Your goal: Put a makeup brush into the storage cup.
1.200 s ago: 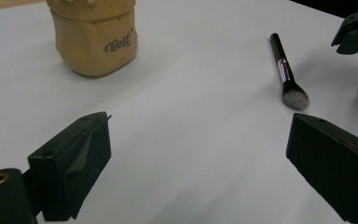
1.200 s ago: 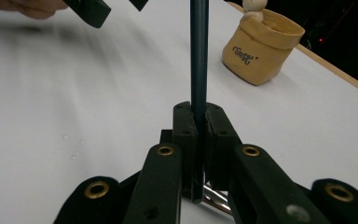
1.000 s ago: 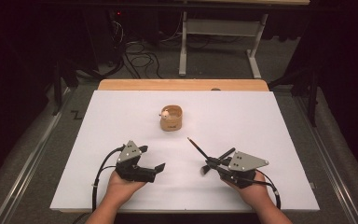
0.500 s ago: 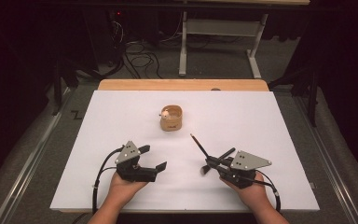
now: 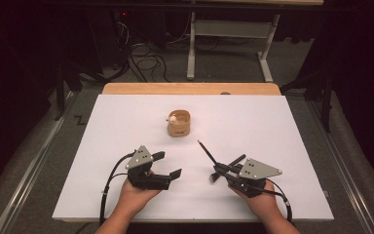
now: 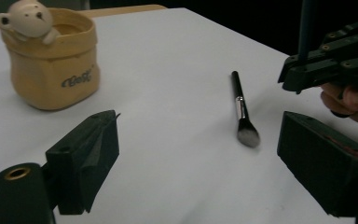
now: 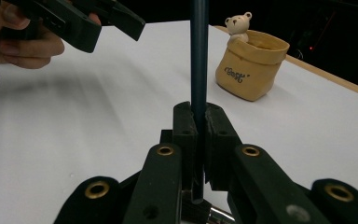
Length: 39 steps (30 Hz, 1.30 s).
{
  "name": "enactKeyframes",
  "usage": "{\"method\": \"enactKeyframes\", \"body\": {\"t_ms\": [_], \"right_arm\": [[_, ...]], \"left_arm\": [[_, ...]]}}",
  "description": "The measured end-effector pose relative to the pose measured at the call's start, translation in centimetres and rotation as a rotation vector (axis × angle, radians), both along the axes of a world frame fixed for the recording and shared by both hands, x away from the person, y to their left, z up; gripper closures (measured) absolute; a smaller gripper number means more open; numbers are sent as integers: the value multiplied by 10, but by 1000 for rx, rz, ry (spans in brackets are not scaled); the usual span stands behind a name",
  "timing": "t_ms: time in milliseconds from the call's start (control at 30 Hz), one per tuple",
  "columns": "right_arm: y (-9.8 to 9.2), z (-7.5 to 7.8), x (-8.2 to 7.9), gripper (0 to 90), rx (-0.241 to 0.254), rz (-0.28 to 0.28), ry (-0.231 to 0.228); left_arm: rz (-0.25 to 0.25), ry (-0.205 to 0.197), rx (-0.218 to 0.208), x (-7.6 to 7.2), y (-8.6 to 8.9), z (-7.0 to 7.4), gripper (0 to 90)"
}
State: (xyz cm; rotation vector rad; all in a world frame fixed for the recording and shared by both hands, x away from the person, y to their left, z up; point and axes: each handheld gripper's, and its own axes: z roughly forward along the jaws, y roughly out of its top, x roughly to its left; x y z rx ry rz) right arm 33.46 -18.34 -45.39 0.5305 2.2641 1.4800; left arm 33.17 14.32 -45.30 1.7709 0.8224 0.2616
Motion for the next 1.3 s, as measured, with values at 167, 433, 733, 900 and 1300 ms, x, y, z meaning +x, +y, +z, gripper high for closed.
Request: {"method": "enactKeyframes", "body": {"t_ms": [167,433,733,900,1300], "right_arm": [[3,0,-1,859,-8,1,3],[8,-2,-2,859,-2,27,2],[16,-3,0,859,18,54,5],[18,-1,-2,859,24,56,-2],[29,-1,-4,859,33,72,-4]], "left_arm": [[-3,-12,-9,0,-6,6,140],[-22,-25,-20,0,-15,12,153],[-58,-29,-51,0,-27,17,182],[-78,-35,-70,1,-34,19,189],[-124,-44,-102,1,-46,25,317]]}}
